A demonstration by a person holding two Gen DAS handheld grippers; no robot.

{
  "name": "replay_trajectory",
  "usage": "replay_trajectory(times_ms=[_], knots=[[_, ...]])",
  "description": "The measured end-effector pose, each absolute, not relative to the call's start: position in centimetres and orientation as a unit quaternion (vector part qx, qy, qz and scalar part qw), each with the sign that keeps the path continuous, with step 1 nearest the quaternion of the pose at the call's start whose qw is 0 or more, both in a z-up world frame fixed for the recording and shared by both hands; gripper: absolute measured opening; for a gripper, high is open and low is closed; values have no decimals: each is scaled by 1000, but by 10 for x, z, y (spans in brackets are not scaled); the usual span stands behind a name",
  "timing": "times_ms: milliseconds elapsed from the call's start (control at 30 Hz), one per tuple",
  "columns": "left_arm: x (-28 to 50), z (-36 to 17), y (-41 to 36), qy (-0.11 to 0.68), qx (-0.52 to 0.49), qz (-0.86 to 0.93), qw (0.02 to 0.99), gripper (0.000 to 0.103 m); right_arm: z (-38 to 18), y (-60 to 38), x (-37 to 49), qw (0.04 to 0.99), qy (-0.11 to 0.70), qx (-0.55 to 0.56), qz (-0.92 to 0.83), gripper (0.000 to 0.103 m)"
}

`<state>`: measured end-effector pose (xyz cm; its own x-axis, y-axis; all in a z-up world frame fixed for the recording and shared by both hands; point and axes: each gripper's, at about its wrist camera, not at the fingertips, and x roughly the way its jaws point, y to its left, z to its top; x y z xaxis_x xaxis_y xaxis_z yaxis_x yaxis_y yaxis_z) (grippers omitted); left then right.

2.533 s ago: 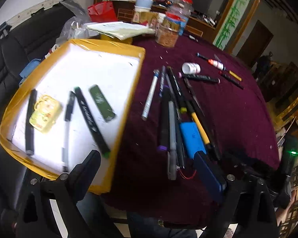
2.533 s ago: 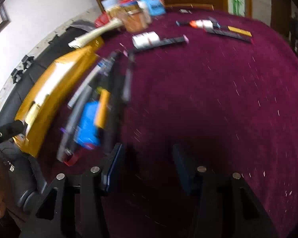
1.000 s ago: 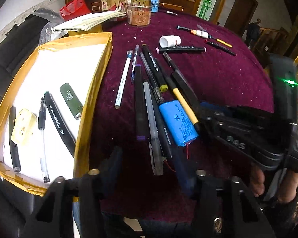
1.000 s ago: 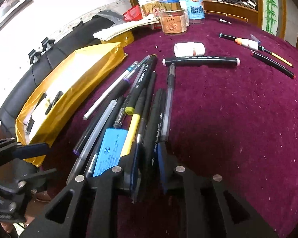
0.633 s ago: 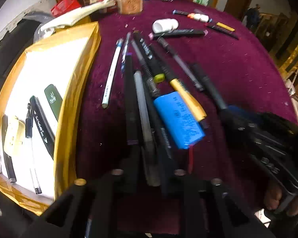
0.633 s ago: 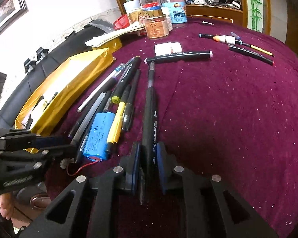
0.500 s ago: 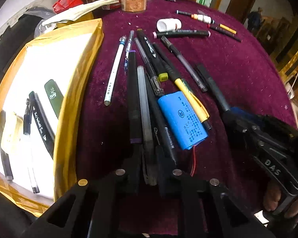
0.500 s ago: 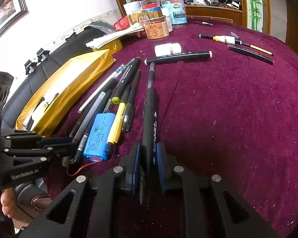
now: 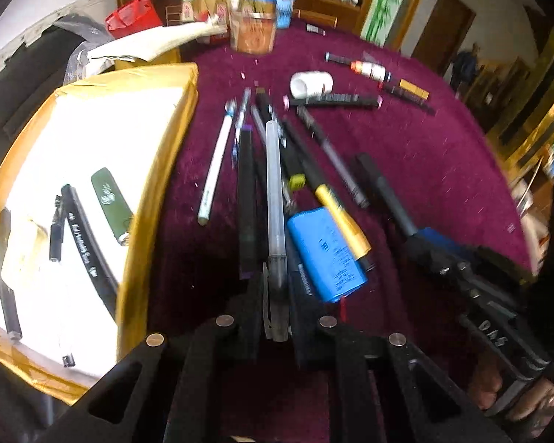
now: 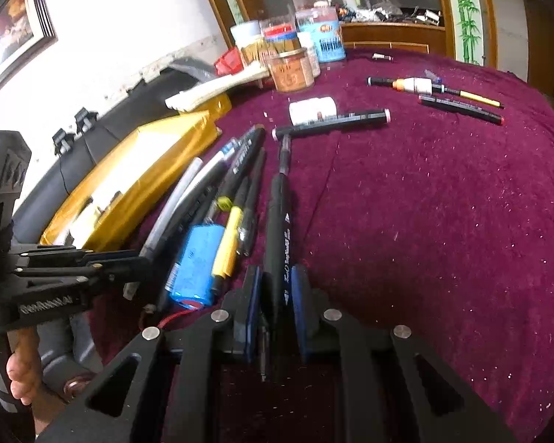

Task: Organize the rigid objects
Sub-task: 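Grasp a clear pen with the left tool, then lower both pens into the tray and open both tools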

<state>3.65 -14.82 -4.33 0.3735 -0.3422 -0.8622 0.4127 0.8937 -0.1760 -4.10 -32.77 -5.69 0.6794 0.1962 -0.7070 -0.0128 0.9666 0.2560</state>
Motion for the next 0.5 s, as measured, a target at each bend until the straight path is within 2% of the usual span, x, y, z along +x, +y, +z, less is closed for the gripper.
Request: replay_trajectory(times_ms=[267,500], knots=[[30,3,-77,479,-64,-220,847,12,-22,-292,-38,919,360,112,111,16],[41,11,-10,473,-97,-157,862,12,-7,-220,-14,905,360,95,204,16]])
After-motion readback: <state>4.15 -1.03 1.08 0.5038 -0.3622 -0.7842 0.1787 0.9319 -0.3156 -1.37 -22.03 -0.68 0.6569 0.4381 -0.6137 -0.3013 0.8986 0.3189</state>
